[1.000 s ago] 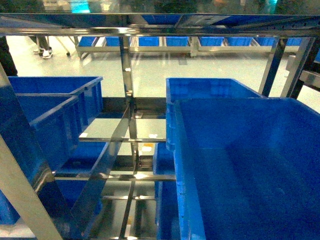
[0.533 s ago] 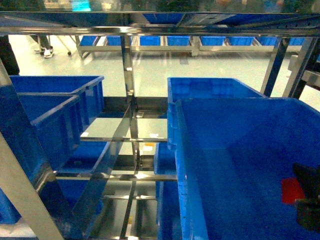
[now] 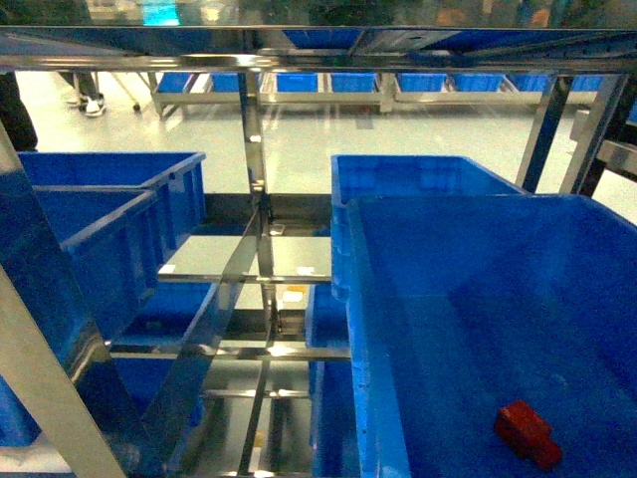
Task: Pick red block from blue box to shelf
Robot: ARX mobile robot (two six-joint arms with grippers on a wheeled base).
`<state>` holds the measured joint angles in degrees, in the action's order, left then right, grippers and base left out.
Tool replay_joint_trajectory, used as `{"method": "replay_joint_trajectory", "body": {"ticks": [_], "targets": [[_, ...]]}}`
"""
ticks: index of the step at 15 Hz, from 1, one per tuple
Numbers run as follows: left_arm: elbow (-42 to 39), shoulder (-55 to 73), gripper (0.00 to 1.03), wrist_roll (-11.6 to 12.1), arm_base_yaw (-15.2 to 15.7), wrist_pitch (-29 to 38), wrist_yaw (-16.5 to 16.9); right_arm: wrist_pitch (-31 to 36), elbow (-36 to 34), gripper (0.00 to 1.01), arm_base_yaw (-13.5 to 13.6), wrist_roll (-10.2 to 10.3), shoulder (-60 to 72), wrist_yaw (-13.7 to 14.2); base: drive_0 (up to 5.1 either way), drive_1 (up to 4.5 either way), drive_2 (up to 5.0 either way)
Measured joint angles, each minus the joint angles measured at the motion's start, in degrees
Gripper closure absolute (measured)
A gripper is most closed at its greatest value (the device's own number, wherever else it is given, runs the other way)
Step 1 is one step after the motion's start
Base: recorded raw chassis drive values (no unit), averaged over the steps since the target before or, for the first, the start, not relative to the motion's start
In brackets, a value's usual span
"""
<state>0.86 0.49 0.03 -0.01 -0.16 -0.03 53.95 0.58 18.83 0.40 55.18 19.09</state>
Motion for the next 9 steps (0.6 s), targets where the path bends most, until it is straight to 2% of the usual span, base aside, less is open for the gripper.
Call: {"method": "replay_joint_trajectory", "body": {"ticks": [1,2,4,8,9], "targets": [[0.0,0.0,0.05,0.0,0.0,0.0,0.0,-4.6,0.0,0.95,-2.3,0.0,-5.2,-2.3,0.0,0.0,0.0],[0.0,0.0,0.05,0.0,0.0,0.0,0.0,-12.4,0.1,0.99,-4.3,-0.2,-12.1,-4.7,0.0,0.0,0.0],[0.0,0.0,0.05,0.0,0.0,0.0,0.0,-20.8,0.1,0.99,-7.5,-0.3,-21.6,-7.4,0.0,0.0,0.0],[0.0,0.0,0.05,0.0,0.0,0.0,0.0,-30.4,0.1,0.99,-12.4,-0.3,-31.7,-12.5,0.0,0.0,0.0],[0.0,0.0,0.05,0.0,0.0,0.0,0.0,-33.2,0.1,0.99,-17.7,-0.3,-34.4,-18.0,0.0,0.0,0.0]]}}
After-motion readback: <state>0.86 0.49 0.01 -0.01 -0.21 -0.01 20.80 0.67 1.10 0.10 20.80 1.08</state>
